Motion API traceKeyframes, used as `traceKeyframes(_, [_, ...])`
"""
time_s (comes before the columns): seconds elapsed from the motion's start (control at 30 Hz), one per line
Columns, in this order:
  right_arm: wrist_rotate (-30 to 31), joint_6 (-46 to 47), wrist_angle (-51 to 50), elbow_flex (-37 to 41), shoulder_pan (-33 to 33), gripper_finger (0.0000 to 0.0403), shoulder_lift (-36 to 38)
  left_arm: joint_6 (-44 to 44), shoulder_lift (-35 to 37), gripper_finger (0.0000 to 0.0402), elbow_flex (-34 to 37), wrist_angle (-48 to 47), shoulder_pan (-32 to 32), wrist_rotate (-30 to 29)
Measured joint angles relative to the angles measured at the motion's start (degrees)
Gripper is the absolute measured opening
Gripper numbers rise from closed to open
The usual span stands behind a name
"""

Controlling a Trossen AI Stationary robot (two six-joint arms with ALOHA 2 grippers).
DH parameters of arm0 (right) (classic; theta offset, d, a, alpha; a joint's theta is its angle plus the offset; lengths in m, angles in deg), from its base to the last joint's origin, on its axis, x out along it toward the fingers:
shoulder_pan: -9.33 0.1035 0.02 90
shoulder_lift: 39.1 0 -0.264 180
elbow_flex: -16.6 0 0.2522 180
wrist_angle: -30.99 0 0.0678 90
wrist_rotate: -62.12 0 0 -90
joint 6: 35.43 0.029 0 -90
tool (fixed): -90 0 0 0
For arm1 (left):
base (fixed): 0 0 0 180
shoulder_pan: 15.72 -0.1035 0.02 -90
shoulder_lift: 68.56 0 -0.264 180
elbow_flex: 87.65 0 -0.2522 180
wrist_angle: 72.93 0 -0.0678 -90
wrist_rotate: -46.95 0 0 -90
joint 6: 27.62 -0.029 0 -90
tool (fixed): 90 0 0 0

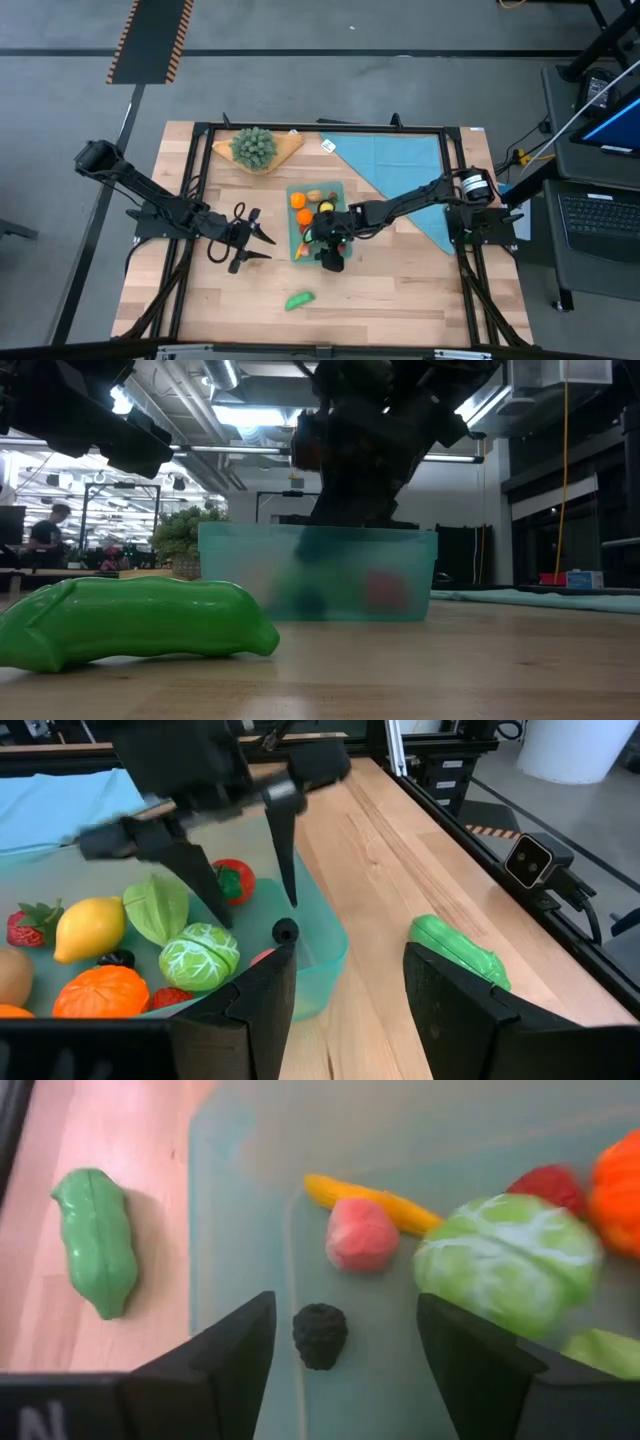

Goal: Pick and placing Produce into tupperware
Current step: Put the peas into the bin

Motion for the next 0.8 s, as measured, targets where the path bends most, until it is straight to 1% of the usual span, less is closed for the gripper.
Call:
traceKeyframes(0.17, [0.2, -3.9, 1.0, -0.1, -0.3, 0.0245, 5.0, 1.5, 0.0, 0.0179, 0.0, 0.4, 0.0, 0.0])
traceKeyframes(0.27, [0.4, -6.3, 0.7, 0.4, 0.7, 0.0245, 8.3, 1.4, 0.0, 0.0179, 0.0, 0.6, 0.5, 0.0])
traceKeyframes(0.33, [3.5, -6.8, 1.6, 1.8, 1.8, 0.0245, 10.1, 1.3, 0.0, 0.0179, 0.0, 0.9, 0.9, 0.0])
traceKeyframes(0.43, [8.9, -6.7, 3.9, 6.1, 3.8, 0.0245, 12.0, 1.3, 0.0, 0.0179, 0.0, 1.5, 1.9, 0.0])
traceKeyframes(0.57, [12.0, -6.5, 13.0, 12.7, 6.1, 0.0245, 15.8, 1.3, 0.0, 0.0179, 0.0, 1.5, 3.1, 0.0])
traceKeyframes(0.8, [12.0, -7.5, 31.0, 24.9, 9.1, 0.0245, 23.7, 1.5, 0.0, 0.0179, 0.0, 1.5, 3.4, 0.0])
